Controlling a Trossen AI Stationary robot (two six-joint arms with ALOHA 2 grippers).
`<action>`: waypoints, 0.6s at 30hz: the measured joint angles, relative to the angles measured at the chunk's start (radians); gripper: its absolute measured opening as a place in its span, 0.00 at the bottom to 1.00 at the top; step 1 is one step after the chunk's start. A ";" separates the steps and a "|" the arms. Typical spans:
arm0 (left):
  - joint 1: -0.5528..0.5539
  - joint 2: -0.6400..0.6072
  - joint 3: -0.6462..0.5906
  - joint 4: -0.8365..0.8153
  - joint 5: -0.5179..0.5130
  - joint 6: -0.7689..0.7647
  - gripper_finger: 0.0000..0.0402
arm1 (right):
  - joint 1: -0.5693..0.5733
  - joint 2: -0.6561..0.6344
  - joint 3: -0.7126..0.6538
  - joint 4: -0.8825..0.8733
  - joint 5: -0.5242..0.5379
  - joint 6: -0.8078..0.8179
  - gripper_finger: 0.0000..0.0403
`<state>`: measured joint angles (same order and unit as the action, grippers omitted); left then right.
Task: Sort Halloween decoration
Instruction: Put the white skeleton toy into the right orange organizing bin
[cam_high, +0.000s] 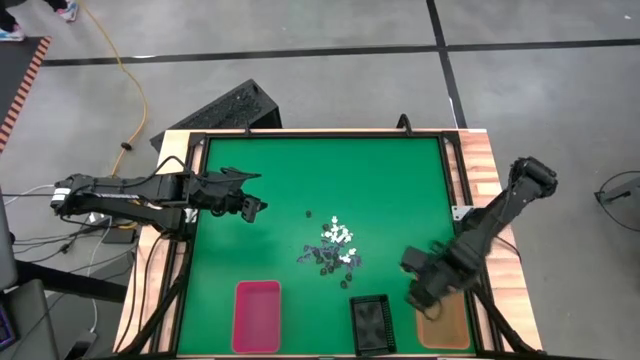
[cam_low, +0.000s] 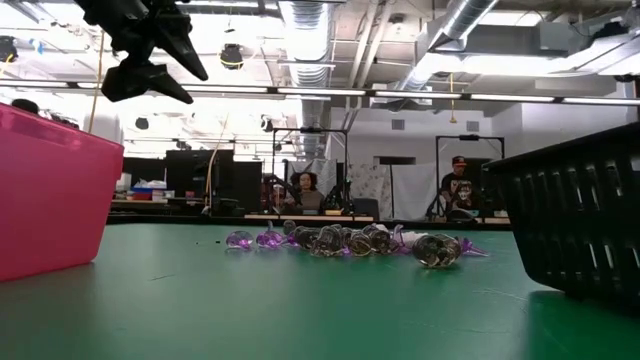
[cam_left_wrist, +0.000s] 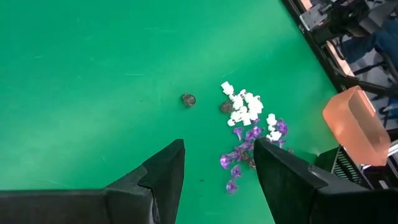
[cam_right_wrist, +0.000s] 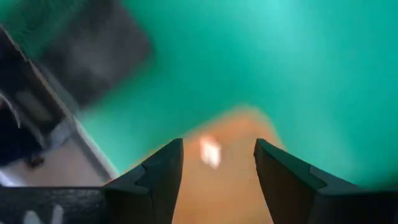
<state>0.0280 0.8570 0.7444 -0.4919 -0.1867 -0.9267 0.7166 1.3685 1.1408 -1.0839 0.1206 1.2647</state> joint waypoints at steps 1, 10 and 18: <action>0.000 0.000 0.000 0.000 0.000 0.009 0.46 | -0.043 0.000 0.000 0.027 0.033 -0.075 0.55; 0.000 0.000 0.000 0.000 0.008 0.051 0.46 | -0.452 0.003 0.000 0.274 0.094 -0.718 0.53; 0.000 0.000 0.000 -0.019 0.006 0.070 0.46 | -0.590 0.130 0.001 0.387 -0.082 -1.033 0.53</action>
<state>0.0279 0.8566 0.7444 -0.5106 -0.1810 -0.8563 0.1266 1.4986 1.1416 -0.6969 0.0383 0.2319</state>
